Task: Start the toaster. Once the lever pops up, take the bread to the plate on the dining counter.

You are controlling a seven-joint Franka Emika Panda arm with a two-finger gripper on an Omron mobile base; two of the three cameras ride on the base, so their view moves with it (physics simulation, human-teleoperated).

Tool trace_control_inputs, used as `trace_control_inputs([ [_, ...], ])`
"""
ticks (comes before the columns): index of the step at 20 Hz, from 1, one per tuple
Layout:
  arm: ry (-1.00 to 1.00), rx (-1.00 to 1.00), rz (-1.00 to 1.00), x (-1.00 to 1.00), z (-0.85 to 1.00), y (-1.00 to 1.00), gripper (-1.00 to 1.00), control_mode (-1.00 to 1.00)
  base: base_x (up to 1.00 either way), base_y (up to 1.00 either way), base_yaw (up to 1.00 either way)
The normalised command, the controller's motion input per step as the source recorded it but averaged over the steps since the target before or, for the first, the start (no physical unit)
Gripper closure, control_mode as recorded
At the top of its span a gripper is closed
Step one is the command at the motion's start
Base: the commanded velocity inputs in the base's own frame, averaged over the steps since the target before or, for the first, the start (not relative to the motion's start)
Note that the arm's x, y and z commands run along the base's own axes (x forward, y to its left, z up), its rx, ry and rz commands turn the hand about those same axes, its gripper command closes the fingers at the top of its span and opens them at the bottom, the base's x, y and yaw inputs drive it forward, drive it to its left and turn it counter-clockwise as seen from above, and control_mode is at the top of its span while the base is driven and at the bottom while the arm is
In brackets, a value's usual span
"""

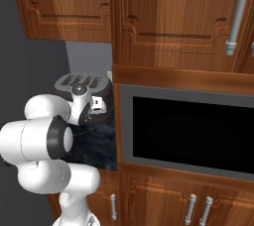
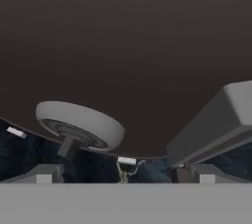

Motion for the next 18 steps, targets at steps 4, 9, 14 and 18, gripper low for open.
trace_control_inputs([
  [4,0.00,0.00,0.00,0.00,0.00,0.00,-1.00,-1.00,0.00,0.00,0.00],
  [9,0.00,0.00,0.00,0.00,0.00,0.00,-1.00,-1.00,0.00,0.00,0.00],
  [14,0.00,0.00,0.00,0.00,0.00,0.00,-1.00,-1.00,0.00,0.00,0.00],
  [18,0.00,0.00,0.00,-0.03,0.03,0.00,-1.00,-1.00,0.00,0.00,0.00],
])
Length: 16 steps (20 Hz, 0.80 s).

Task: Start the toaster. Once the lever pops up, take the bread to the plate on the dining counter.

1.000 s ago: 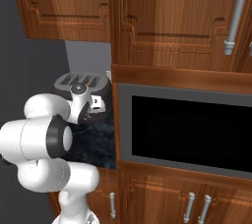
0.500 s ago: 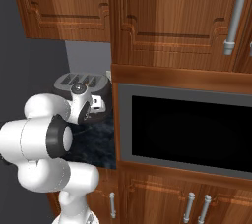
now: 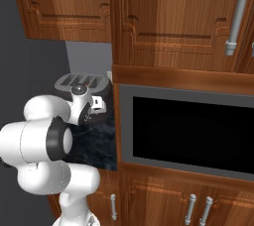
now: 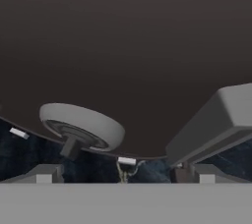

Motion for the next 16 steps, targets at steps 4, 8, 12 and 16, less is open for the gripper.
trace_control_inputs([
  [4,0.00,0.00,0.00,-0.13,0.07,0.00,-1.00,-1.00,0.00,0.00,0.00],
  [8,0.00,0.00,0.00,-0.17,0.09,-0.02,-1.00,-1.00,0.00,0.00,0.00],
  [12,0.00,0.00,0.00,-0.19,0.17,-0.05,-1.00,-1.00,0.00,0.00,0.00],
  [16,0.00,0.00,0.00,-0.12,0.28,-0.02,-1.00,-1.00,0.00,0.00,0.00],
])
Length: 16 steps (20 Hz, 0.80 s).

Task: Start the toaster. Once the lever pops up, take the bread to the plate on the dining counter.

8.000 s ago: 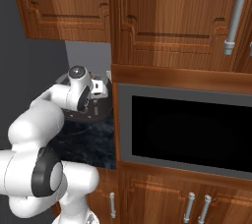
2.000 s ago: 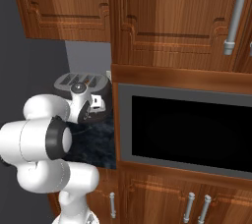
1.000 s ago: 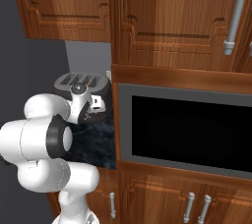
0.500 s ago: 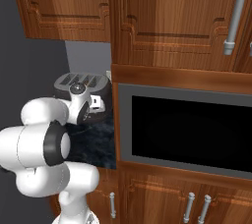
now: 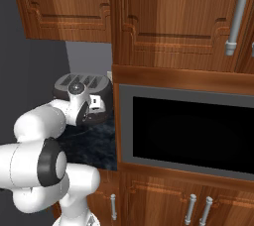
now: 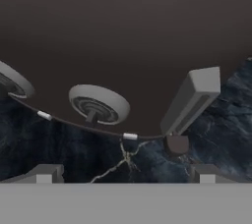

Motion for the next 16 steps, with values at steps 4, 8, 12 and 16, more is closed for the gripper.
trace_control_inputs([
  [4,0.00,0.00,0.00,-0.09,0.35,0.00,-1.00,-1.00,0.00,0.00,0.00],
  [8,0.00,0.00,0.00,-0.09,0.37,0.00,-1.00,-1.00,0.00,0.00,0.00],
  [12,-0.02,0.00,-0.01,-0.09,0.34,0.00,-1.00,-1.00,0.00,0.00,0.00],
  [16,-0.07,0.00,-0.06,-0.20,0.29,0.00,-1.00,-1.00,0.00,0.00,0.00],
])
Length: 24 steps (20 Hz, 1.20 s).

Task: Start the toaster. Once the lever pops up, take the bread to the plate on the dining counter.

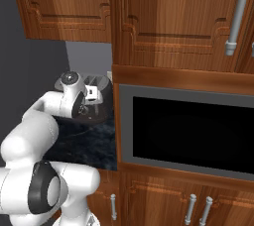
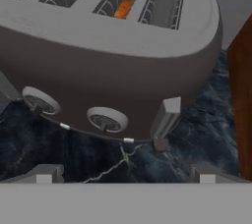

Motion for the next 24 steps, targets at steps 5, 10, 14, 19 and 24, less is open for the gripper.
trace_control_inputs([
  [5,-0.11,0.02,-0.10,-0.23,0.27,0.00,-1.00,-1.00,0.00,0.00,0.00],
  [10,-0.16,0.04,-0.13,-0.26,0.28,0.00,-1.00,-1.00,0.00,0.00,0.00],
  [14,-0.16,0.05,-0.13,-0.13,0.29,0.01,-1.00,-1.00,0.00,0.00,0.00],
  [19,-0.17,0.05,-0.09,-0.03,0.32,0.06,-1.00,-1.00,0.00,0.00,0.00],
  [24,-0.15,0.05,-0.03,0.00,0.33,0.08,-1.00,-1.00,0.00,0.00,0.00],
])
